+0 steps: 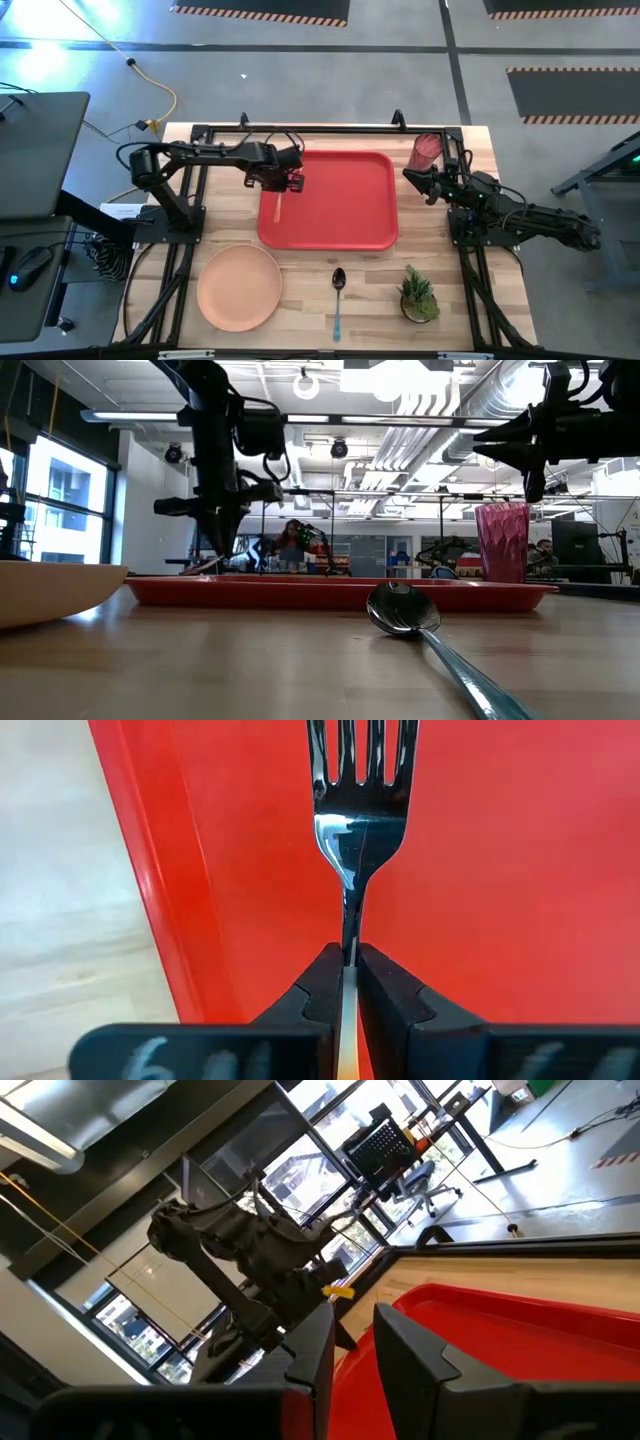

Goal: Pick and place plate/cup/fork/spoon on tray
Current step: Put the fork on the tray

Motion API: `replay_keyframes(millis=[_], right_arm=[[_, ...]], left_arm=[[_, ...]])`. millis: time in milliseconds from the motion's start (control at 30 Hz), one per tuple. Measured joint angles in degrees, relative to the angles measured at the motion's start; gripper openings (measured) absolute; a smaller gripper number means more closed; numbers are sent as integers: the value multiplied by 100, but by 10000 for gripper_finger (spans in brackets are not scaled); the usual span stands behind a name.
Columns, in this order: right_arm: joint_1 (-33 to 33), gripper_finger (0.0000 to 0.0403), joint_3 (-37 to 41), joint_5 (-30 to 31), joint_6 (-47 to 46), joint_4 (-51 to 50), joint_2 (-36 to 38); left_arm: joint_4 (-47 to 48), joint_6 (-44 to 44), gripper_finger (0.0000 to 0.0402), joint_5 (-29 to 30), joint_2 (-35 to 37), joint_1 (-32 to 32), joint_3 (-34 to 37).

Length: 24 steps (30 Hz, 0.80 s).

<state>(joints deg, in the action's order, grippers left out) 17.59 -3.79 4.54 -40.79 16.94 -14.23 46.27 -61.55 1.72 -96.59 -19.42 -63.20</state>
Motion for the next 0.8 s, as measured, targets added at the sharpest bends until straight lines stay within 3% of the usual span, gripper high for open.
replay_keyframes(millis=[467, 800], right_arm=[[2, 67, 0, -20, -57, -5, 2], [2, 67, 0, -22, -19, -37, 0]], left_arm=[[0, -428, 19, -5, -580, 81, 0], [3, -545, 19, -3, -599, 80, 0]])
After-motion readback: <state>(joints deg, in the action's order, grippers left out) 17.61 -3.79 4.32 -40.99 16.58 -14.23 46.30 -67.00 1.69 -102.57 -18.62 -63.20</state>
